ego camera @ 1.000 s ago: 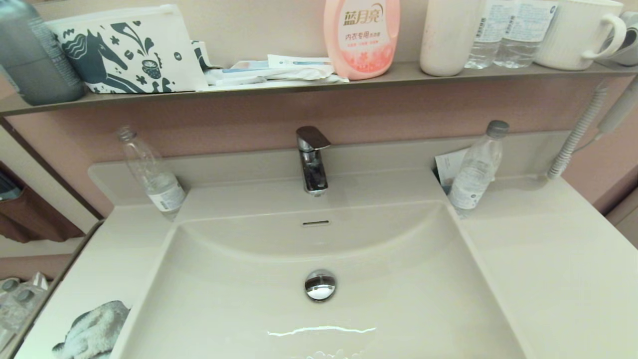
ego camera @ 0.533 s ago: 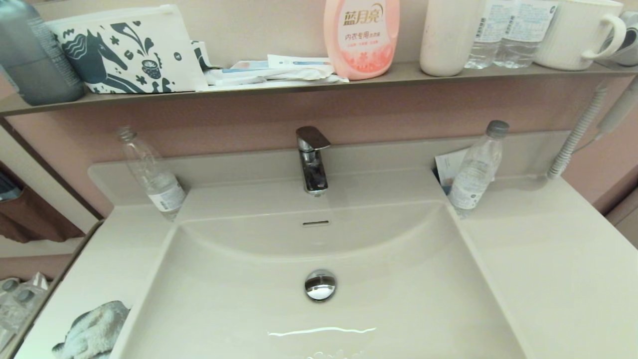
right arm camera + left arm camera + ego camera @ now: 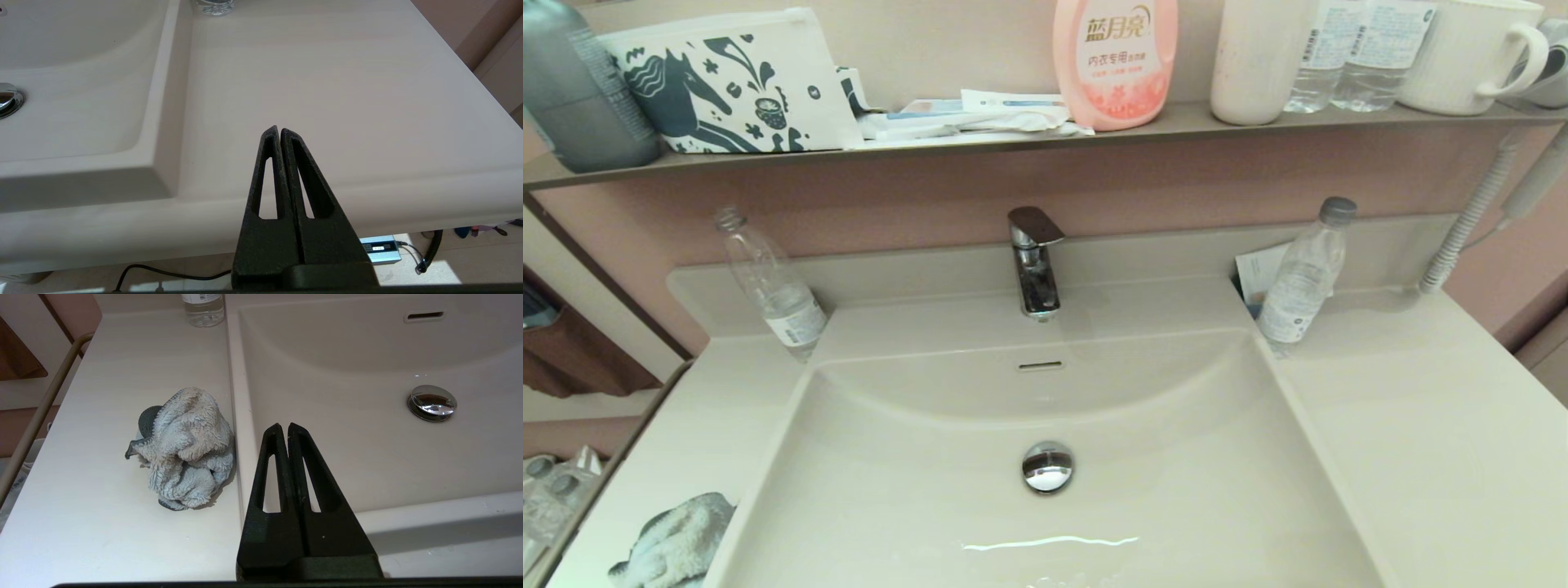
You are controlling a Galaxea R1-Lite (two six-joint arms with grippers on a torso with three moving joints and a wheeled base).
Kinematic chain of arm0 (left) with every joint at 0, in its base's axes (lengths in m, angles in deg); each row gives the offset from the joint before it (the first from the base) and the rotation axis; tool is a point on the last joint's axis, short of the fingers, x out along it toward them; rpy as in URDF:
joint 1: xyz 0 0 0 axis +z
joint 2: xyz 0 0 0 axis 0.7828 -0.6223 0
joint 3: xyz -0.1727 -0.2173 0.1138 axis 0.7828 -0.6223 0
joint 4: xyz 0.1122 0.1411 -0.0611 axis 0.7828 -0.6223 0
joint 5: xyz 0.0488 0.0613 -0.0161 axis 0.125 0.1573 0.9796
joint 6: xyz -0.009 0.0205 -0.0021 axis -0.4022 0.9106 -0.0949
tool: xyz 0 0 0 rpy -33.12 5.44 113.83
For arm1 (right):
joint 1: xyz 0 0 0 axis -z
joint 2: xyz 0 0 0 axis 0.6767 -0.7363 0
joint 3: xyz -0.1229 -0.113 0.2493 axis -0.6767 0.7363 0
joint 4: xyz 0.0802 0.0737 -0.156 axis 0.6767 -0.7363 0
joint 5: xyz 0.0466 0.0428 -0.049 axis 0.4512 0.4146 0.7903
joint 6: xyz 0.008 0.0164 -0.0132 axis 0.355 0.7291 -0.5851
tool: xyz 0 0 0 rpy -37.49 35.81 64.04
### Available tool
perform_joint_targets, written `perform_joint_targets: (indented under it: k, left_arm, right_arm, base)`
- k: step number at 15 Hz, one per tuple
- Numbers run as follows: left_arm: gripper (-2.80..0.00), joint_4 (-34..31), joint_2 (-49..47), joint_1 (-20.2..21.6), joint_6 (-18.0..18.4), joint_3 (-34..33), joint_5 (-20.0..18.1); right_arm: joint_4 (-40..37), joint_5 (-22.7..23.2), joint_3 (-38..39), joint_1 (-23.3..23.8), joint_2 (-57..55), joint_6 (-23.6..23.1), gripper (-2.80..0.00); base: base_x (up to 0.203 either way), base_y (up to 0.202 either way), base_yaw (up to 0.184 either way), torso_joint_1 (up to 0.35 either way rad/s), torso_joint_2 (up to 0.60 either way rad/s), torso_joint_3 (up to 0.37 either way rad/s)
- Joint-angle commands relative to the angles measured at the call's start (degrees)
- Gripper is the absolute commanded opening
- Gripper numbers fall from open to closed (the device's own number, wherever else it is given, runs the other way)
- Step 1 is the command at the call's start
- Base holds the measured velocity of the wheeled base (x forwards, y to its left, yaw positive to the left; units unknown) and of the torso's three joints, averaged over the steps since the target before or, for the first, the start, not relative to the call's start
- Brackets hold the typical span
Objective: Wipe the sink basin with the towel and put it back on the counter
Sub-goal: Pick up the cloth
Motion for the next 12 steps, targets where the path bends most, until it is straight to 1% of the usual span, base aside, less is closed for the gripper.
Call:
perform_joint_targets:
  k: [1,2,4,7,8,9,11,12]
  left_arm:
    - [-2.8,0.0,0.0,0.0,-0.1,0.0,0.1]
    - [-2.8,0.1,0.0,0.0,0.0,0.6,0.0]
    - [-2.8,-0.1,-0.4,0.0,-0.4,4.2,-0.8]
    - [-2.8,-0.1,-9.2,0.0,-0.6,8.0,-1.7]
    - [-2.8,-0.2,-13.9,0.0,-0.8,9.7,-0.7]
    - [-2.8,-0.4,-19.1,0.0,-1.0,11.4,1.0]
    - [-2.8,-2.5,-30.5,0.1,-1.9,15.5,6.1]
    - [-2.8,-5.1,-34.7,0.1,-2.6,17.8,8.0]
  right_arm:
    - [0.0,0.0,0.0,0.0,-0.1,0.0,-2.8]
    - [0.0,0.0,0.0,0.0,-0.1,0.0,-2.8]
    - [0.0,0.0,0.0,0.0,-0.1,0.0,-2.8]
    - [0.0,0.0,0.0,0.0,-0.1,0.0,-2.8]
    - [0.0,0.0,0.0,0.0,-0.1,0.0,-2.8]
    - [0.0,0.0,0.0,0.0,-0.1,0.0,-2.8]
    - [0.0,0.0,0.0,0.0,-0.1,0.0,-2.8]
    - [0.0,0.0,0.0,0.0,-0.1,0.0,-2.8]
  base:
    - [0.0,0.0,0.0,0.0,0.0,0.0]
    - [0.0,0.0,0.0,0.0,0.0,0.0]
    - [0.0,0.0,0.0,0.0,0.0,0.0]
    - [0.0,0.0,0.0,0.0,0.0,0.0]
    - [0.0,0.0,0.0,0.0,0.0,0.0]
    - [0.0,0.0,0.0,0.0,0.0,0.0]
    - [0.0,0.0,0.0,0.0,0.0,0.0]
    - [0.0,0.0,0.0,0.0,0.0,0.0]
